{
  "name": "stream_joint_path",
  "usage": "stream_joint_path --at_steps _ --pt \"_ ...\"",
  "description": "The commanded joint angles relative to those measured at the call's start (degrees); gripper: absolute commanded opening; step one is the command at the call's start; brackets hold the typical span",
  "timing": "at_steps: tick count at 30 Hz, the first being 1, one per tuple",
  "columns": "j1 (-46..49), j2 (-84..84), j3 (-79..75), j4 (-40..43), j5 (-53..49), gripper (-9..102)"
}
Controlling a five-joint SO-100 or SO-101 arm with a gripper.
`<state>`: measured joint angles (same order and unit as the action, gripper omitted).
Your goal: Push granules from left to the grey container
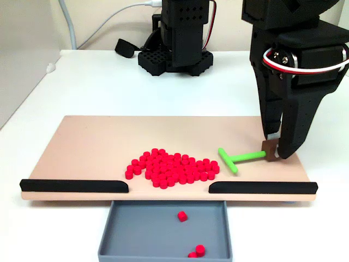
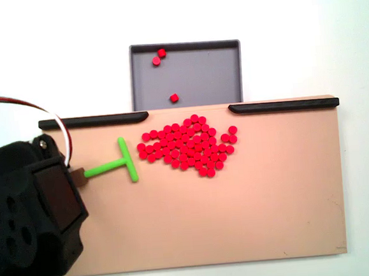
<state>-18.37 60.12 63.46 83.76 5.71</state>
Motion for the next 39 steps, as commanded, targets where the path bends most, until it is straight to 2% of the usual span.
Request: stream_joint_path --at_steps 1,39 --pt "0.6 0.2 -1.9 0.3 0.2 0" --pt "3.9 -2.5 -1.9 0.0 -1.0 0"
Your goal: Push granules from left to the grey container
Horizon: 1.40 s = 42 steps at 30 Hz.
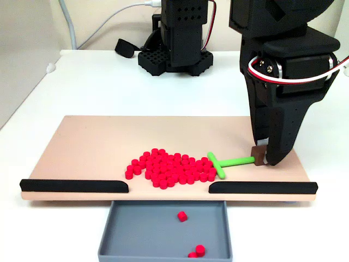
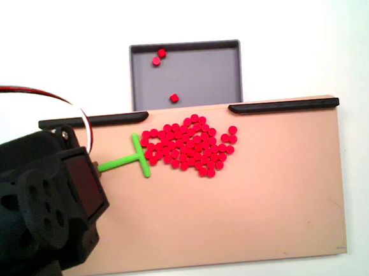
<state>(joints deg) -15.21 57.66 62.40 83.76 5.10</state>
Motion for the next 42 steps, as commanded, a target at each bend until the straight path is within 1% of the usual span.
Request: stream_joint_path --at_steps 1,42 --pt "0.8 0.0 -0.9 0.1 -0.4 0" --pt "2.4 -0.7 -0.9 0.1 -4.6 0"
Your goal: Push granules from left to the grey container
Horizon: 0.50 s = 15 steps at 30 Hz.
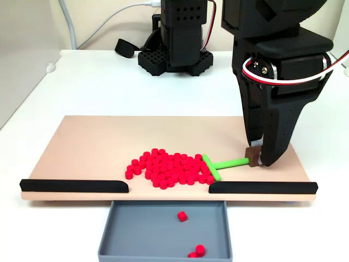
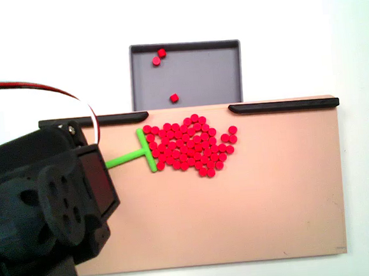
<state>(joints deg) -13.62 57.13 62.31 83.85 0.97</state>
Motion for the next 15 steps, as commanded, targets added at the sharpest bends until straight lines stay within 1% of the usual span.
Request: stream_joint_path --at_steps 1,15 --pt "0.9 -0.2 -0.8 0.0 -0.5 0" --pt "1.5 -0.4 -0.8 0.1 -1.8 0"
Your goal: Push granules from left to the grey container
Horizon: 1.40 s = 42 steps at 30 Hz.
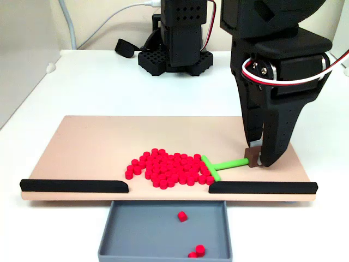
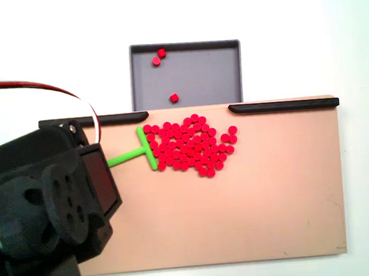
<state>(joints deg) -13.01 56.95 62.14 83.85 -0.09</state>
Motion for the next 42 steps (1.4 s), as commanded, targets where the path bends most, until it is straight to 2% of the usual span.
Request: stream_joint_path --at_steps 1,42 --pt "0.9 -0.3 -0.6 0.1 -0.8 0" --pt "2.3 -0.6 -0.6 0.1 -5.1 0"
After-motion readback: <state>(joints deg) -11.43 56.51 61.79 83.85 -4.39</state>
